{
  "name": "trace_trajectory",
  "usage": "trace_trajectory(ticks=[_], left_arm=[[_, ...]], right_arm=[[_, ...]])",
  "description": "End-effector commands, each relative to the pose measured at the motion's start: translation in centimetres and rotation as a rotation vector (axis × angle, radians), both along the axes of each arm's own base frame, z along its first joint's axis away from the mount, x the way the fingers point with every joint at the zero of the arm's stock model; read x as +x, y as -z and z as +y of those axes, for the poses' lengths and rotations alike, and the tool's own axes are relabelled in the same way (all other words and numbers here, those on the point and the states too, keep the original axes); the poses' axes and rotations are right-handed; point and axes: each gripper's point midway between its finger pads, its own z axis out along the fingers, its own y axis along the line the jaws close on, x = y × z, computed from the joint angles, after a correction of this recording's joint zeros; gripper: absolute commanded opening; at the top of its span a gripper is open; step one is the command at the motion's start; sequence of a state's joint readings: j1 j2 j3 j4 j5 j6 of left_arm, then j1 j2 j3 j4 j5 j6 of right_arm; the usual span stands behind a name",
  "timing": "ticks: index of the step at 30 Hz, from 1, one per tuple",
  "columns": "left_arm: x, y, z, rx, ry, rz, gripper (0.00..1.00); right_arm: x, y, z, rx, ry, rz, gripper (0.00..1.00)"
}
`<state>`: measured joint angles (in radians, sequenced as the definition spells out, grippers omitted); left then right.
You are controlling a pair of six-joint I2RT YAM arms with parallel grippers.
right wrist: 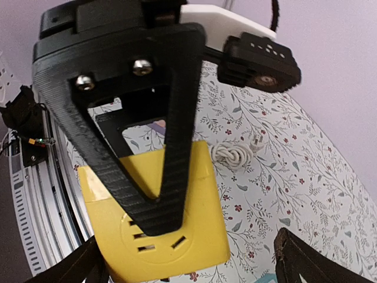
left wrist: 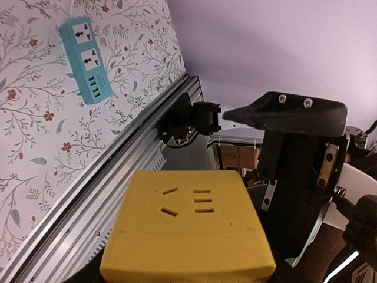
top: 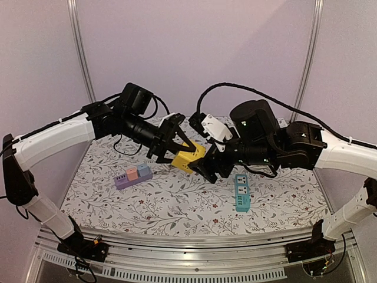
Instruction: Insert the plug
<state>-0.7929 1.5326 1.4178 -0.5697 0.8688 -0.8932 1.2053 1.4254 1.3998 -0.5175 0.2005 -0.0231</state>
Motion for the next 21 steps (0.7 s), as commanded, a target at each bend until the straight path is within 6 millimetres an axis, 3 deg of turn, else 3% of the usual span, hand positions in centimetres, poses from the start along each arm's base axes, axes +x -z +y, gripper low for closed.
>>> trace_trajectory(ticks=[1, 8, 13, 16, 21], left_arm=[[0.7, 1.0, 1.3, 0.111, -0.066, -0.044, 0.0], [1.3, 3.3, 3.5, 0.259, -0.119, -0.084, 0.0], [1.5, 4.5, 4.5, 0.33, -0.152, -0.072, 0.0], [1.6, 4.9, 4.8, 0.356, -0.177, -0.047, 0.0], [1.9, 5.2, 6.1, 0.39, -0.289, 0.04, 0.0]], right_arm=[[2.6, 0.2, -3.7, 0.011, 0.249, -0.021, 0.99], [4.7, 3.3, -11.5, -0.018, 0.601, 0.032, 0.99], [5.9, 7.3, -16.4, -0.043, 0.827, 0.189, 0.99], [6.2, 10.1, -18.0, -0.093, 0.911, 0.276, 0.99], [6.5, 14.6, -18.5, -0.144, 0.974, 0.435, 0.99]])
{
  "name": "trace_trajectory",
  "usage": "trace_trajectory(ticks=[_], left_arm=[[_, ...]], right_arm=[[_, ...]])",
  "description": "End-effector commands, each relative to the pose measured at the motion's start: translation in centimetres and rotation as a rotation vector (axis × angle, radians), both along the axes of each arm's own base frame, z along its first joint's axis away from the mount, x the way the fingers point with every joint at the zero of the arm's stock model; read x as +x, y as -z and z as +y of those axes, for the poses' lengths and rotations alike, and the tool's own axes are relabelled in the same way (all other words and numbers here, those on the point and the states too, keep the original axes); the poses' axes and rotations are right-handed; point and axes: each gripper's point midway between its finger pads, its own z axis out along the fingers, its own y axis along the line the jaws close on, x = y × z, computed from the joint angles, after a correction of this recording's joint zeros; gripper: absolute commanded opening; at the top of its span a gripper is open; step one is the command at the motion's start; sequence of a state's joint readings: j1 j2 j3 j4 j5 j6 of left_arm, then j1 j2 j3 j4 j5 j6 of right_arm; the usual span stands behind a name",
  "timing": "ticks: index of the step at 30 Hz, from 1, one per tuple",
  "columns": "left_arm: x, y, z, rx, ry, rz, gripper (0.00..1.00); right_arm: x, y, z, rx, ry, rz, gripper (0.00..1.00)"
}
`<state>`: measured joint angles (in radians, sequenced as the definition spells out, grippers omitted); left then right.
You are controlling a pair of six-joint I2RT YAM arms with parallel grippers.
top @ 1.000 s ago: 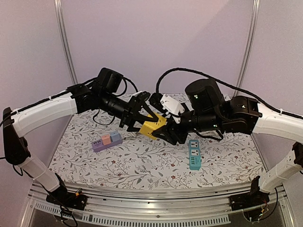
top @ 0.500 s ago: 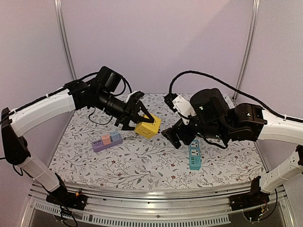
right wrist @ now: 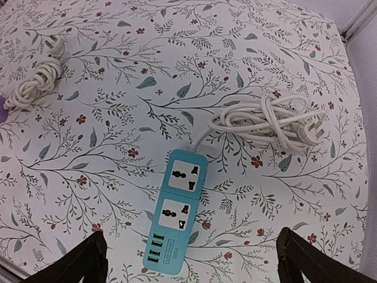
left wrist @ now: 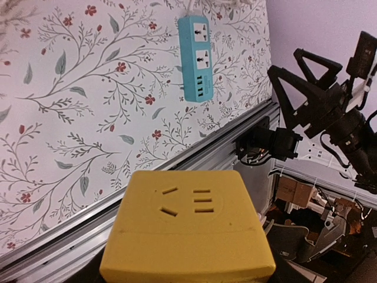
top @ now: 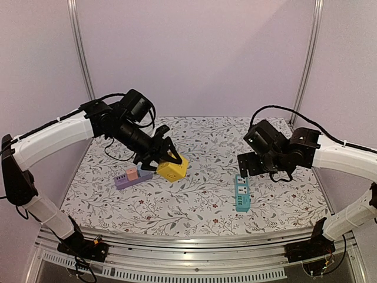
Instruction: Insert the plug
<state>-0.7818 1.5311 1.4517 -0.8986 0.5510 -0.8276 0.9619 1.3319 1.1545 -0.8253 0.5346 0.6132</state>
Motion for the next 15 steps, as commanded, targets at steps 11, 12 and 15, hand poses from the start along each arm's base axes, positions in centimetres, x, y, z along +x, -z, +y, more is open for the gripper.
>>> trace_trajectory(ticks=[11, 12, 15], left_arm=[[-1.6, 1.7, 5.1, 0.129, -0.33, 0.182, 0.0], [-1.7, 1.6, 5.3, 0.129, -0.336, 0.18, 0.0], [-2.1, 1.4, 5.9, 0.125, -0.36, 0.174, 0.0]], right_arm=[[-0.7, 11.7, 0.1, 0.063, 0.125, 0.382, 0.99], [-0.8, 12.6, -0.1, 0.058, 0.133, 0.408, 0.99], [-1.0, 14.3, -0.3, 0.07, 0.156, 0.473, 0.99]])
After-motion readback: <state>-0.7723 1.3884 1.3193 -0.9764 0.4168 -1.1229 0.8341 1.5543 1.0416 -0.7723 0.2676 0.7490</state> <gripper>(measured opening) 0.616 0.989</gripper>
